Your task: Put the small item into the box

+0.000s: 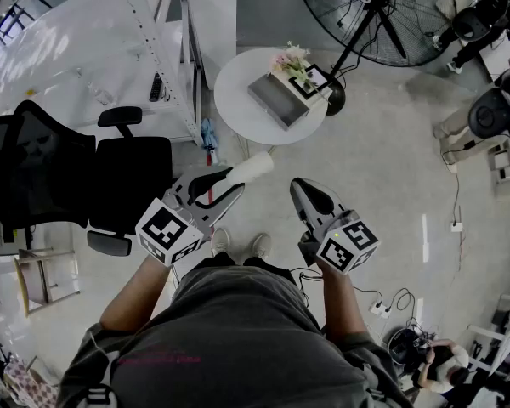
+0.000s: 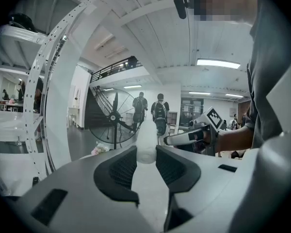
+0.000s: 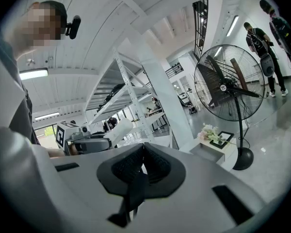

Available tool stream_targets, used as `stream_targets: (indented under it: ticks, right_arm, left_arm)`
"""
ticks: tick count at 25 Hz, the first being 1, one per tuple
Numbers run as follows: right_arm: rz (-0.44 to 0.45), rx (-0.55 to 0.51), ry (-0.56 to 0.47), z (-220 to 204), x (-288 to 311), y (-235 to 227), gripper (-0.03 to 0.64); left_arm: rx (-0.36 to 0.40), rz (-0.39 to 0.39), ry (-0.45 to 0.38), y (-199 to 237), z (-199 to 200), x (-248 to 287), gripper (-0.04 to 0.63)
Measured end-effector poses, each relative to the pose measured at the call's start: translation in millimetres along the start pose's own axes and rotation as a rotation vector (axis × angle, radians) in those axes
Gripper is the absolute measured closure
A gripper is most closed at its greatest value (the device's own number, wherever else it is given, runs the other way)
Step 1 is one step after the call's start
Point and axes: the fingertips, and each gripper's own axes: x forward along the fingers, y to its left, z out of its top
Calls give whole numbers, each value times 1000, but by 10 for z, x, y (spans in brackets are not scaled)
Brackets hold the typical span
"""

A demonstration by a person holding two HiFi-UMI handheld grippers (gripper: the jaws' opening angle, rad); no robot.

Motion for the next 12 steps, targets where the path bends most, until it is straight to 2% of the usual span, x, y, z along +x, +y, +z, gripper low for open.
stream_targets:
  ticks: [12]
  right_arm:
    - [-9, -2, -22, 116, -141, -324, 595]
  left_arm:
    - [-2, 30, 3, -102, 20, 265, 463]
